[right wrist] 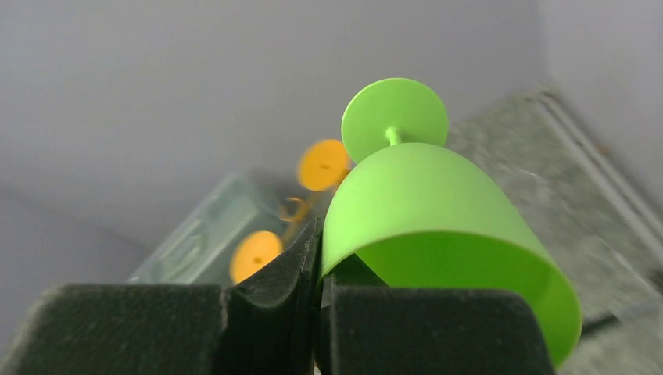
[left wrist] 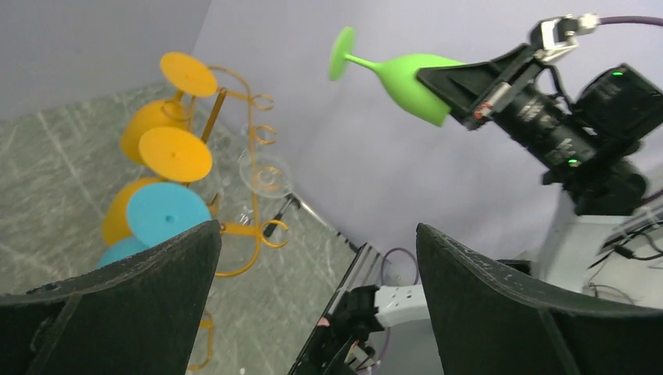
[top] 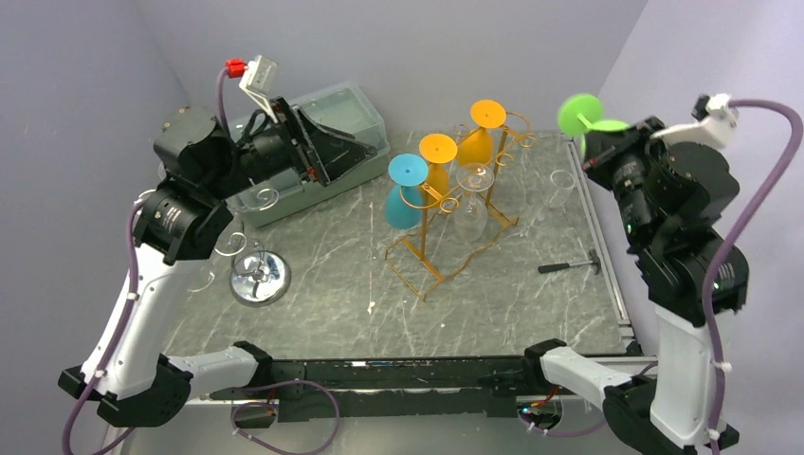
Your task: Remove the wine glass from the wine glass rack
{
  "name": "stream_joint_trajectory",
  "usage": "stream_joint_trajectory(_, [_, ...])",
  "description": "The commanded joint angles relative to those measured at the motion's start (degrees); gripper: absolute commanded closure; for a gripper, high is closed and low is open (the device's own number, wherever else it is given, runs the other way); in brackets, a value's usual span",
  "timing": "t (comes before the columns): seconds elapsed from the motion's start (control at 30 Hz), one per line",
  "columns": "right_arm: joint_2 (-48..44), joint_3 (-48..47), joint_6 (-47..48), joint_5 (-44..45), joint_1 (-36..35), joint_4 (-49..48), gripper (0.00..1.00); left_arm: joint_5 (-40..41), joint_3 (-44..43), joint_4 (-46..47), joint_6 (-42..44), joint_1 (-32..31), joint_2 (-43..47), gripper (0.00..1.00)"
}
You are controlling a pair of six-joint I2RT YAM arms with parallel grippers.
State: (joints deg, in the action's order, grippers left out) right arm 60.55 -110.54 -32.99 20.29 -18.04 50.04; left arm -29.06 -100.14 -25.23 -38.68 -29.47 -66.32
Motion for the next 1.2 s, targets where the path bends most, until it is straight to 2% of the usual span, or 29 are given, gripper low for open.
stream_joint_trajectory(0.0, [-3.08, 0.20, -2.09, 16.69, 0.11, 16.17, 1.00, -0.03, 1.34, -3.87, 7.31, -0.63, -0.11, 0.00])
stream_joint_trajectory(0.13, [-4.39, 4.43, -7.10, 19.36, 0.11, 24.96, 1.00, 1.78, 2.14, -6.12, 10.70, -1.26, -0.21, 0.00])
stream_joint_trajectory(0.3, [-5.79, 15.70, -11.69, 15.25, 0.11, 28.77, 1.00, 2.37, 2.75, -8.10, 13.09, -1.76, -0.60, 0.01])
stream_joint_trajectory(0.5, [-5.01, 29.44, -10.53, 6.47, 2.47, 21.60, 1.00, 2.90, 2.88, -9.93, 15.16, -1.90, -0.38, 0.01])
stream_joint_trajectory(0.7, [-1.62, 40.37, -3.61, -13.61, 15.59, 10.64, 1.00, 4.01, 3.32, -10.64, 16.16, -1.90, 0.66, 0.01])
stream_joint_trajectory(0.77, [0.84, 42.35, -1.45, -17.89, 18.51, 9.27, 1.00, 4.30, 3.49, -10.84, 16.43, -1.89, 0.87, 0.00])
stream_joint_trajectory(0.87, [3.59, 44.19, -0.42, -20.01, 20.51, 6.58, 1.00, 4.93, 3.89, -10.95, 16.84, -1.89, 1.11, 0.01])
stream_joint_trajectory(1.17, [8.63, 47.22, 0.51, -22.84, 20.78, 2.08, 1.00, 5.15, 5.42, -10.14, 16.53, -1.86, 0.93, 0.01])
